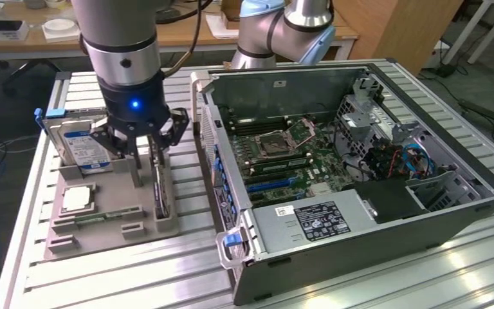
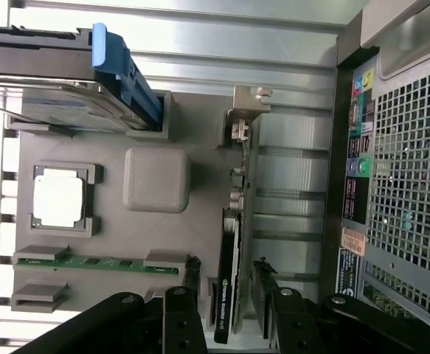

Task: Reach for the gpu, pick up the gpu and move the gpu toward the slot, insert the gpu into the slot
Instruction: 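Pick up the gpu and move the gpu toward the slot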

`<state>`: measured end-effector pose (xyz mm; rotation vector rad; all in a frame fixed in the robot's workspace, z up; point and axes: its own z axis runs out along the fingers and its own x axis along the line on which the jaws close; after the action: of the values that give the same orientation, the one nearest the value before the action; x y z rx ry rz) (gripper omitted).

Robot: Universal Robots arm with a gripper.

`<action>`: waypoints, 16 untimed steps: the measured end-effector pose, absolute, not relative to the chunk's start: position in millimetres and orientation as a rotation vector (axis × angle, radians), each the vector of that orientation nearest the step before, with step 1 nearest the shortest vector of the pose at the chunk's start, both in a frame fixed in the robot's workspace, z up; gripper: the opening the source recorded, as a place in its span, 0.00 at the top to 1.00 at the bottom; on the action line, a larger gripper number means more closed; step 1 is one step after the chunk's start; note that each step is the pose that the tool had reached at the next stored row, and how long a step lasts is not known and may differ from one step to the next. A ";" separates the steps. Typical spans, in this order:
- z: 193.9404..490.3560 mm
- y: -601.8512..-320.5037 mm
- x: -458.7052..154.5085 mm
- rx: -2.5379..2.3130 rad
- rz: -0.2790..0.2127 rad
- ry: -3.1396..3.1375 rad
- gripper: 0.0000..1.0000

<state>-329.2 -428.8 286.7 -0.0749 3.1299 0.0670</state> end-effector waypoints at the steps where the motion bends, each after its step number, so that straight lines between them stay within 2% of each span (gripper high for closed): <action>1: 285.8 -428.8 -329.1 -0.075 0.066 3.130 0.57; 2: 284.7 -428.8 -329.0 -0.075 0.066 3.130 0.57; 3: 283.4 -428.8 -328.9 -0.075 0.066 3.130 0.51; 16: 259.9 -428.7 -324.9 -0.052 0.065 3.130 0.51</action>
<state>-324.9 -428.7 259.9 -0.0522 3.1302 0.0650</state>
